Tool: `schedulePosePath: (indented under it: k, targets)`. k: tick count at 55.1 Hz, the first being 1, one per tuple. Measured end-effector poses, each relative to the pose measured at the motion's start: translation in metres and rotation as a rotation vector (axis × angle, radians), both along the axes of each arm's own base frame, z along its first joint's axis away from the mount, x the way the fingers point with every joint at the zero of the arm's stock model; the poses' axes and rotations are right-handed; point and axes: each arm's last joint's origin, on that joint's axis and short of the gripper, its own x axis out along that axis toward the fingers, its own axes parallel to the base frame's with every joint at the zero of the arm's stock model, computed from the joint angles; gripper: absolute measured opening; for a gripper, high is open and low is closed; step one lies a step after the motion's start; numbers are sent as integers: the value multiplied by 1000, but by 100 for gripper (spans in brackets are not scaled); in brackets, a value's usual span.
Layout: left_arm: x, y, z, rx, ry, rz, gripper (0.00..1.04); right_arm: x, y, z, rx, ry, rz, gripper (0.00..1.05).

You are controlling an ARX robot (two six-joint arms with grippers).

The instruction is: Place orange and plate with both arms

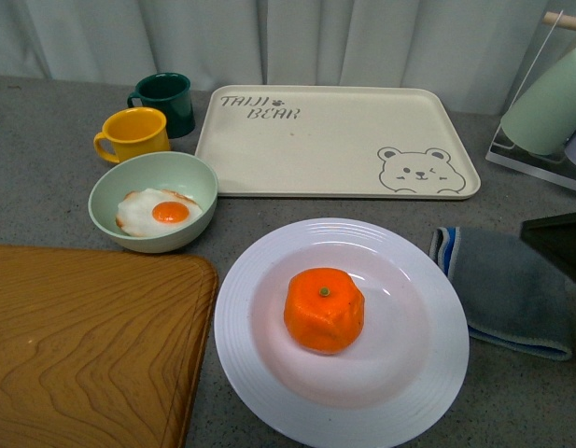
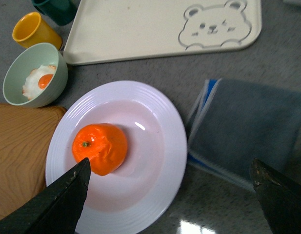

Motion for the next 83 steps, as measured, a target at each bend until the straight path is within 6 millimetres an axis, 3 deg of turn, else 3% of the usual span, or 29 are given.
schedulePosePath:
  k: [14, 28, 60, 79, 83]
  targets:
    - [0, 0, 0, 0, 0, 0, 98, 23, 16, -19, 106, 234, 27, 95]
    - [0, 0, 0, 0, 0, 0, 98, 32, 19, -43, 48, 437, -28, 95]
    - [0, 0, 0, 0, 0, 0, 98, 54, 33, -81, 63, 576, -81, 95]
    - [0, 0, 0, 0, 0, 0, 98, 71, 36, -93, 84, 687, -150, 95]
    - [0, 0, 0, 0, 0, 0, 98, 75, 35, -94, 81, 709, -173, 84]
